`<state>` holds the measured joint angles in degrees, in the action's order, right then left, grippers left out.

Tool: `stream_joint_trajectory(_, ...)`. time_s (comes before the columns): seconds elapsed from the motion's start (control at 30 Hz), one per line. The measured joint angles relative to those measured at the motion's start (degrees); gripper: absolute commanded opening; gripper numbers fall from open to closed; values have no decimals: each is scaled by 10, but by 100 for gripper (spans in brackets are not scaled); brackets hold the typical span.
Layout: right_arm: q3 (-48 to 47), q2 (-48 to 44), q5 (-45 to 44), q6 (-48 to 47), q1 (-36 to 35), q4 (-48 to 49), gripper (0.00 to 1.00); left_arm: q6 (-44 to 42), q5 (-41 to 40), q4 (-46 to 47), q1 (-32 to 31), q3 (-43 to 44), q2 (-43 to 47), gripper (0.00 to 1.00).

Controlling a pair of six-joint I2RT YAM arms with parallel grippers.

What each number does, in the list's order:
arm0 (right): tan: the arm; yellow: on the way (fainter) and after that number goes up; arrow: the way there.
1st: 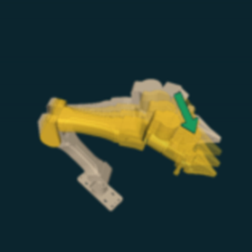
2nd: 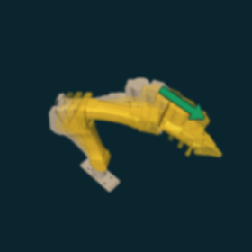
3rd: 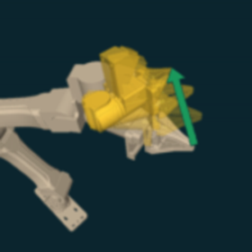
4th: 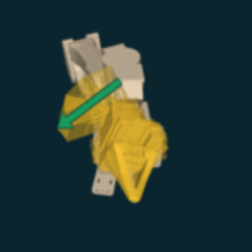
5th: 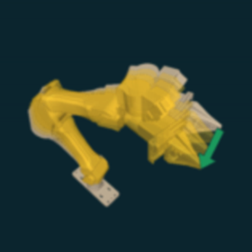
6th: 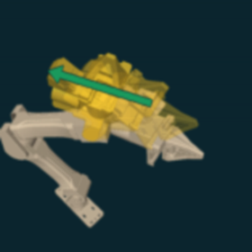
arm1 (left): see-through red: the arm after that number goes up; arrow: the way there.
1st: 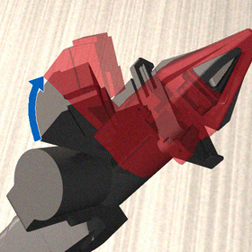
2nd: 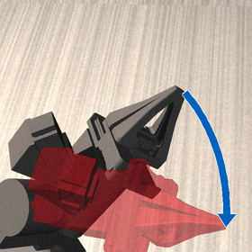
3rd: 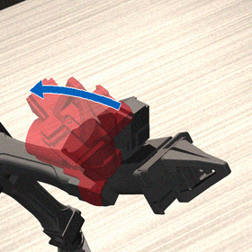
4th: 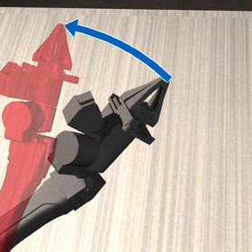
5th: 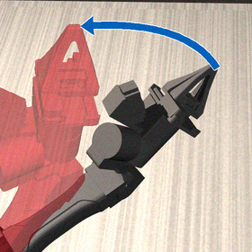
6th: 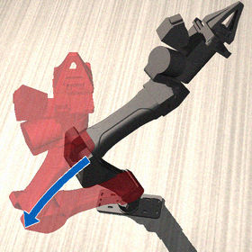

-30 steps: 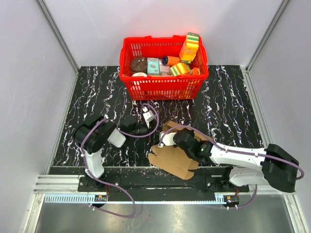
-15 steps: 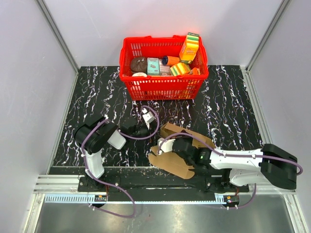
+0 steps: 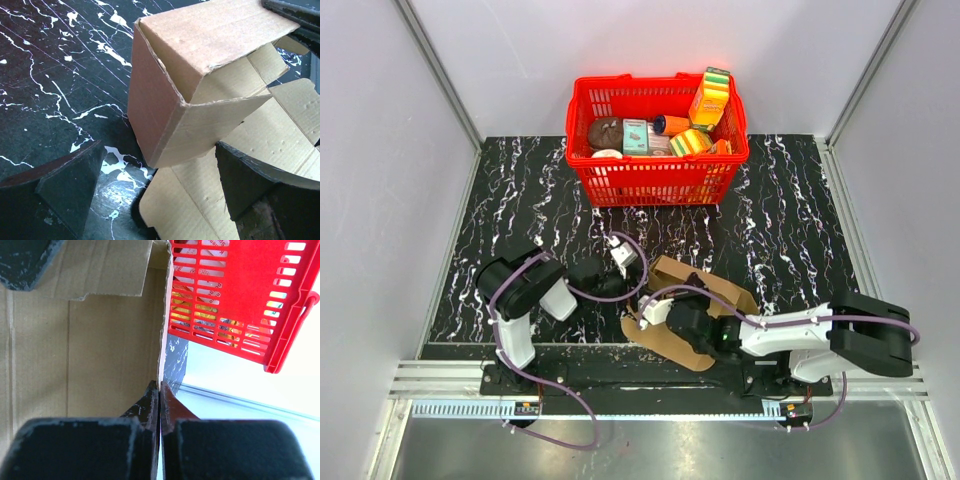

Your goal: Fold the paper box

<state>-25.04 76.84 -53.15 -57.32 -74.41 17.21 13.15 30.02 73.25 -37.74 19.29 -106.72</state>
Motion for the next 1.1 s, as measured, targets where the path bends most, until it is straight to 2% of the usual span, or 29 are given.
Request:
stream_joint_trajectory(0.6, 0, 17, -28, 6, -24, 27, 0, -31, -139, 33, -42, -37, 9, 99)
stream_joint_trajectory(0.8, 3, 17, -29, 9, -25, 27, 0, -42, -137, 30, -42, -37, 10, 99)
stream_joint_trajectory(1.1, 9, 16, -30, 15, -25, 31, 0, -38, -81, 23, -42, -52, 26, 99)
